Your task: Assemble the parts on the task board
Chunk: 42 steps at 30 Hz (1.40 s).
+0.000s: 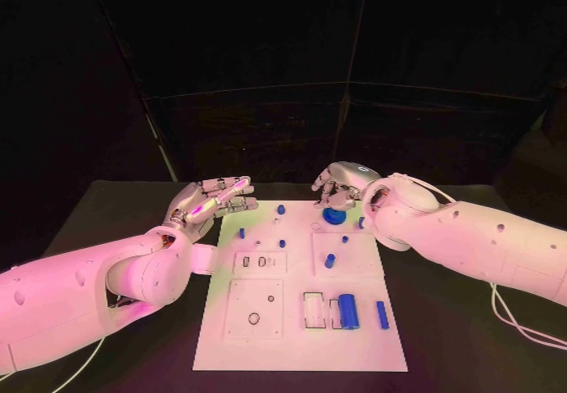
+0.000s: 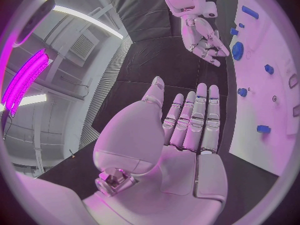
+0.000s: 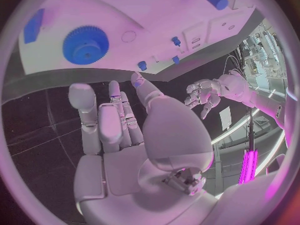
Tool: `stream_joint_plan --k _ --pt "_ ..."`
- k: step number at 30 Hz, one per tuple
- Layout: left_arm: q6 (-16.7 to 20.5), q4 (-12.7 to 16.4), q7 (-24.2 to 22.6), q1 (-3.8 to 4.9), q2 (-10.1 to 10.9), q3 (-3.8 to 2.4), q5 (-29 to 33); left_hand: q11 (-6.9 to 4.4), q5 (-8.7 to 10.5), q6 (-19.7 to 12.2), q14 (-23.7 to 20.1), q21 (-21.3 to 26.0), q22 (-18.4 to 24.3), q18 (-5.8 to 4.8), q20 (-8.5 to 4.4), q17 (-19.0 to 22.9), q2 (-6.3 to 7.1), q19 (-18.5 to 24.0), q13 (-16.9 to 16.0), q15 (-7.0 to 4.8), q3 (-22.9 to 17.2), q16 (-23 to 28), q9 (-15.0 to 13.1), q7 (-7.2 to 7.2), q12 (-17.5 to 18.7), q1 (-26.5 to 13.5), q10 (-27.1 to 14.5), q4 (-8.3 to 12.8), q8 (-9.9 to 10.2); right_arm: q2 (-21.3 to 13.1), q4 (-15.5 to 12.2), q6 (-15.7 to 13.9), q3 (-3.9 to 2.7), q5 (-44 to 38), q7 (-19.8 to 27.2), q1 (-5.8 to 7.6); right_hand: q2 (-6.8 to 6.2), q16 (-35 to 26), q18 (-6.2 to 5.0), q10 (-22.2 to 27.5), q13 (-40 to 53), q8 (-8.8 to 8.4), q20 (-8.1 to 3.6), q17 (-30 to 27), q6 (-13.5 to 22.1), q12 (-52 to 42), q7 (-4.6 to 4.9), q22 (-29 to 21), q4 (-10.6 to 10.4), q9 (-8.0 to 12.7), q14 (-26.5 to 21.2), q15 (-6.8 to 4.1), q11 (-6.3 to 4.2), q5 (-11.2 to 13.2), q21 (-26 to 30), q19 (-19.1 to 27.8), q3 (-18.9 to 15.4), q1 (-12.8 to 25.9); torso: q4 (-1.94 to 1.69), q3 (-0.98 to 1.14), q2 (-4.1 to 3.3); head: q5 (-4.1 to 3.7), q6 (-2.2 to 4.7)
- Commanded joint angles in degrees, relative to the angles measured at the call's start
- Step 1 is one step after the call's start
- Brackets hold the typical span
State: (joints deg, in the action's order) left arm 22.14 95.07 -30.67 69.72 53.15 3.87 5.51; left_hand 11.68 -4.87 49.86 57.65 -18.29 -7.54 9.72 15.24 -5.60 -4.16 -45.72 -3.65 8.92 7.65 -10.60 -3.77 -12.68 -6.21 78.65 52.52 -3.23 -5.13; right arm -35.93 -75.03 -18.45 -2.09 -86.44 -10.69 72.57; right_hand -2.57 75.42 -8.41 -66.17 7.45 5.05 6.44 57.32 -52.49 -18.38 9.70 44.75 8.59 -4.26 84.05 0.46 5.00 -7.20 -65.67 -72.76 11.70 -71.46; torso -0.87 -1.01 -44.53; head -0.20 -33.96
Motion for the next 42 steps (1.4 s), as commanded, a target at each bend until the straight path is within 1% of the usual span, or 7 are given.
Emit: stream_joint_plan --k 1,4,6,11,15,24,42 --pt "-0.5 -0.1 -0.2 0.11 0.2 -0.06 0.0 0.19 0.20 -0.1 0.1 0.0 0.1 0.71 0.13 0.1 -0.46 -0.3 0.0 0.20 0.0 0.1 0.1 -2.09 0.2 -0.3 -0.2 0.3 0.3 -3.2 -2.9 0.1 -0.01 6.3 -3.1 0.19 -1.57 1.8 0.98 -4.8 2.3 0.18 -0.78 3.1 0.0 -4.3 -0.57 3.8 -1.1 0.0 1.9 -1.12 -1.08 -1.0 -2.5 -1.9 -1.2 0.2 0.71 0.16 0.41 0.05 0.05" --pt "-0.5 -0.2 -0.1 0.12 0.3 -0.05 0.0 0.19 0.20 -0.1 0.1 0.0 0.1 0.71 0.13 0.1 -0.46 -0.3 0.0 0.20 0.0 0.1 0.1 -2.09 0.2 -0.3 -0.2 0.3 0.3 -5.9 -4.4 2.3 0.00 7.8 -4.9 0.25 -3.22 4.2 1.73 -7.4 7.9 0.30 -1.69 7.5 1.0 -12.3 -1.21 7.6 -3.7 0.1 2.5 -1.99 -1.80 -3.6 -5.1 -3.5 -4.1 0.7 0.98 0.23 0.53 0.13 0.07" --pt "-0.5 -0.2 -0.1 0.12 0.3 -0.05 0.0 0.19 0.20 -0.1 0.1 0.0 0.1 0.71 0.13 0.1 -0.46 -0.3 0.0 0.20 0.0 0.1 0.1 -2.09 0.2 -0.3 -0.2 0.3 0.3 -6.9 -4.7 3.7 0.00 8.3 -5.9 0.28 -4.46 7.6 2.29 -3.5 28.7 1.46 -1.93 13.8 2.6 -32.9 -1.60 12.5 -7.6 0.0 3.1 -1.37 -1.30 -5.1 -8.3 -5.1 -8.2 -2.8 0.93 0.22 0.50 0.00 0.11" --pt "-0.7 -0.6 0.0 0.12 0.0 -0.05 0.0 0.19 0.20 -0.1 0.1 0.0 0.1 0.71 0.13 0.1 -0.46 -0.3 0.0 0.20 0.0 0.1 0.1 -2.09 0.2 -0.3 -0.2 0.3 0.3 -7.3 -4.0 7.1 0.01 9.0 -8.1 0.31 -3.34 11.9 3.72 -9.5 57.2 3.28 -0.54 24.3 5.3 -56.1 0.07 20.2 -15.3 0.1 4.5 -0.40 -0.21 -5.4 -12.8 -7.4 -11.1 -4.6 0.76 0.25 0.43 -0.23 0.06" --pt "-0.9 -0.9 0.0 0.12 -0.2 -0.05 0.0 0.19 0.20 -0.1 0.1 0.0 0.1 0.71 0.13 0.1 -0.46 -0.3 0.0 0.20 0.0 0.1 0.1 -2.09 0.2 -0.3 -0.2 0.3 0.3 -6.0 -2.8 9.1 0.02 9.1 -9.2 0.30 -3.23 13.4 4.54 -15.1 68.5 4.12 -0.18 28.7 6.8 -63.7 0.27 25.1 -17.2 0.2 5.2 -0.07 0.10 -5.3 -15.5 -9.2 -11.9 -5.7 0.72 0.27 0.39 -0.20 -0.01" --pt "-1.1 -1.4 0.2 0.12 -0.5 -0.04 0.0 0.19 0.19 -0.1 0.0 0.0 0.1 0.71 0.14 0.1 -0.48 -0.2 0.0 0.21 0.0 0.1 0.0 -2.06 0.2 -0.3 -0.2 0.3 0.3 -2.8 0.4 10.2 0.04 8.7 -10.3 0.27 -2.07 13.7 4.99 -17.3 73.1 5.80 0.06 29.7 6.8 -66.6 0.42 27.8 -16.7 0.0 5.3 0.18 0.15 -8.5 -17.0 -10.0 -11.2 -7.9 0.74 0.19 0.40 -0.32 -0.33" --pt "-1.3 -1.6 0.6 0.11 -0.8 -0.04 0.0 0.18 0.18 0.0 0.0 0.0 0.1 0.70 0.15 0.1 -0.55 -0.2 0.0 0.23 -0.1 0.2 0.0 -2.04 0.2 -0.3 -0.1 0.4 0.3 0.0 2.5 11.7 0.06 7.1 -9.9 0.22 -1.36 13.8 5.06 -17.5 73.7 6.61 0.04 29.9 6.6 -66.9 0.20 28.3 -15.7 0.0 5.4 0.08 -0.03 -7.7 -17.3 -10.1 -10.8 -9.0 0.74 0.22 0.42 -0.40 -0.68"
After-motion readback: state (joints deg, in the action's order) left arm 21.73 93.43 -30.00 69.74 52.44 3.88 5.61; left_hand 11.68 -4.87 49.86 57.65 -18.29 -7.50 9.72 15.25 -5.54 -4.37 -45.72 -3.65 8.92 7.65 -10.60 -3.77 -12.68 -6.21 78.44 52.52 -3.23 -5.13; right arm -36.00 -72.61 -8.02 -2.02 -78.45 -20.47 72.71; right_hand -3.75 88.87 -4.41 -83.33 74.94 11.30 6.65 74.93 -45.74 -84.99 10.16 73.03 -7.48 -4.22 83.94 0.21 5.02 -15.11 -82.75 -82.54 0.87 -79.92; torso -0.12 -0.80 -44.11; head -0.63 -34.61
